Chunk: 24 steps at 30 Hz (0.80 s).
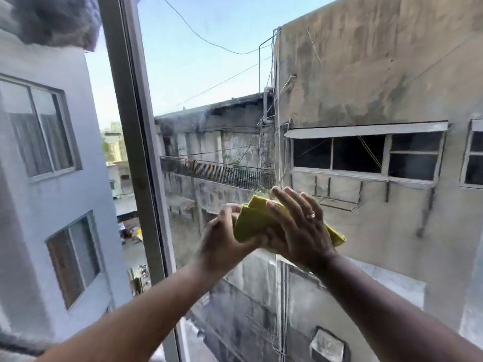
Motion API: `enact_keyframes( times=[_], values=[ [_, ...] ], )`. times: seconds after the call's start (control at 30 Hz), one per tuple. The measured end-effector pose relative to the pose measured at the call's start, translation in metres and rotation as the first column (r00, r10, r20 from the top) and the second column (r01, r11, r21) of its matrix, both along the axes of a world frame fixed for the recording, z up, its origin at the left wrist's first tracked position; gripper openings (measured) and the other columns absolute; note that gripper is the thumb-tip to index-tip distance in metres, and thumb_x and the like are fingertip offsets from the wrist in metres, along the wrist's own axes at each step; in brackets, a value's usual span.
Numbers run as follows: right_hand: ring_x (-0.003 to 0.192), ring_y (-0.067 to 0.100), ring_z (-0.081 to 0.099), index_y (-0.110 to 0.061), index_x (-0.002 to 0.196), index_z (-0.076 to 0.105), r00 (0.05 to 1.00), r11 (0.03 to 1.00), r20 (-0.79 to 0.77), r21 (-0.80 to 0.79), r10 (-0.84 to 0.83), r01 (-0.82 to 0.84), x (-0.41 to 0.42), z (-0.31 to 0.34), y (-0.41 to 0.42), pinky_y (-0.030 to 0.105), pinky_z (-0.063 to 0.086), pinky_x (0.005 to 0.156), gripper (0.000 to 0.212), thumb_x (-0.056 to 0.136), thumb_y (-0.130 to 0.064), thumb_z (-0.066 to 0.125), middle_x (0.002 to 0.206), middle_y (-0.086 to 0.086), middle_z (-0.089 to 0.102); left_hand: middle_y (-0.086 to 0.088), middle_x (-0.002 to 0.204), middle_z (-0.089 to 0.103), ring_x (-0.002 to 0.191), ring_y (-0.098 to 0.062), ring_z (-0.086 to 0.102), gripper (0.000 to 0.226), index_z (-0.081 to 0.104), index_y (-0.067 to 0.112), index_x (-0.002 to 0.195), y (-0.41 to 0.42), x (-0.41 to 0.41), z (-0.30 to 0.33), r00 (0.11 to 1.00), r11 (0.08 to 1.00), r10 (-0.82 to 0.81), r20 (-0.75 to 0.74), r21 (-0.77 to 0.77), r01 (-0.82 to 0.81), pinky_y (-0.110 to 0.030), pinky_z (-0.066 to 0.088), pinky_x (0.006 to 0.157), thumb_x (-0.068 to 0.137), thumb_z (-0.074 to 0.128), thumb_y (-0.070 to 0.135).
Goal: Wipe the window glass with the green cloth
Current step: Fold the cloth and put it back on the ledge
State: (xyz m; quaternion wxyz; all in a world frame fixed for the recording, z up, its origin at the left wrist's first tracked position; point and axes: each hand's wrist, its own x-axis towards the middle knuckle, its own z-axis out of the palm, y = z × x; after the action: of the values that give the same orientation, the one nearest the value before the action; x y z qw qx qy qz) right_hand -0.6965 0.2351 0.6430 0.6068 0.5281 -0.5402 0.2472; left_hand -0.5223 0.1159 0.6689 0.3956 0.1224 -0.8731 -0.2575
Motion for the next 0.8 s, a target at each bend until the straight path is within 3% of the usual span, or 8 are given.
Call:
enact_keyframes(
  times=[0.07,0.17,0.27,0.37,0.47,0.6,0.7,0.8],
  values=[
    [0.136,0.029,0.047,-0.014,0.143,0.045,0.999,1.000,0.047,-0.006,0.011,-0.010,0.008,-0.002,0.004,0.044,0.033,0.113,0.065,0.098,-0.062,0.050,0.153,0.012,0.048,0.005,0.097,0.071,0.089,-0.013,0.071,0.077,0.052,0.012,0.129,0.009,-0.005,0.006,0.992,0.980,-0.089,-0.089,0.168,0.103,-0.028,0.058,0.078,0.067,0.092,0.032],
    [0.122,0.028,0.054,-0.010,0.138,0.052,0.972,1.000,0.234,-0.021,-0.015,0.021,0.025,0.006,0.013,0.040,0.040,0.099,0.086,0.082,-0.076,0.058,0.136,0.014,0.064,0.002,0.091,0.072,0.083,-0.003,0.070,0.051,0.061,0.004,0.119,-0.002,0.018,0.033,0.936,0.926,-0.347,-0.062,0.134,0.352,-0.021,0.059,0.076,0.075,0.085,0.010],
    [0.078,0.017,0.067,-0.026,0.106,0.071,0.834,0.968,0.547,0.164,0.071,-0.190,0.054,0.012,0.006,0.033,0.049,0.073,0.055,0.073,-0.070,0.066,0.091,-0.003,0.076,-0.016,0.089,0.072,0.084,-0.024,0.071,0.023,0.071,-0.004,0.099,-0.039,0.070,0.055,0.898,0.896,-0.441,0.014,0.074,0.438,-0.032,0.061,0.076,0.080,0.076,0.007],
    [0.058,0.003,0.052,-0.017,0.079,0.068,0.256,0.673,0.943,0.050,0.211,-0.738,0.090,0.003,-0.041,0.023,0.043,0.054,0.029,0.069,-0.042,0.080,0.068,-0.011,0.060,-0.002,0.087,0.077,0.084,-0.008,0.070,0.015,0.078,0.022,0.090,-0.097,0.138,0.049,0.940,0.912,-0.340,-0.019,0.238,0.335,-0.023,0.058,0.074,0.078,0.078,0.013],
    [0.074,0.014,0.062,-0.005,0.095,0.071,-0.285,0.388,0.958,-0.247,-0.044,-0.888,0.130,-0.034,-0.105,0.026,0.055,0.063,0.021,0.076,-0.011,0.077,0.081,0.002,0.064,0.003,0.091,0.079,0.085,-0.010,0.072,0.020,0.079,0.024,0.094,-0.156,0.205,-0.003,0.987,0.839,-0.141,-0.077,0.520,0.160,-0.023,0.059,0.072,0.074,0.081,0.020],
    [0.054,0.017,0.061,-0.012,0.095,0.062,-0.579,0.446,0.741,-0.415,-0.341,-0.793,0.213,-0.148,-0.197,0.030,0.057,0.052,0.022,0.080,0.003,0.068,0.066,0.003,0.062,-0.011,0.101,0.073,0.076,-0.015,0.072,0.028,0.067,0.001,0.114,-0.211,0.301,-0.150,0.977,0.532,0.215,0.002,0.838,-0.119,-0.027,0.062,0.068,0.086,0.068,0.006],
    [0.047,0.013,0.052,-0.014,0.096,0.060,-0.591,0.571,0.581,-0.246,-0.560,-0.783,0.297,-0.282,-0.242,0.025,0.049,0.050,0.021,0.092,0.006,0.054,0.059,0.000,0.058,-0.020,0.106,0.068,0.069,-0.012,0.067,0.035,0.057,-0.015,0.128,-0.210,0.387,-0.308,0.905,0.212,0.342,0.251,0.918,-0.335,-0.033,0.059,0.071,0.096,0.057,0.000],
    [0.058,0.017,0.046,-0.013,0.106,0.061,-0.531,0.563,0.414,-0.052,-0.739,-0.825,0.373,-0.418,-0.252,0.026,0.039,0.060,0.019,0.096,0.003,0.056,0.074,0.007,0.052,-0.019,0.113,0.067,0.069,-0.011,0.067,0.034,0.058,-0.009,0.130,-0.172,0.463,-0.450,0.810,-0.161,0.376,0.450,0.892,-0.422,-0.028,0.059,0.070,0.099,0.055,0.003]
  ],
)
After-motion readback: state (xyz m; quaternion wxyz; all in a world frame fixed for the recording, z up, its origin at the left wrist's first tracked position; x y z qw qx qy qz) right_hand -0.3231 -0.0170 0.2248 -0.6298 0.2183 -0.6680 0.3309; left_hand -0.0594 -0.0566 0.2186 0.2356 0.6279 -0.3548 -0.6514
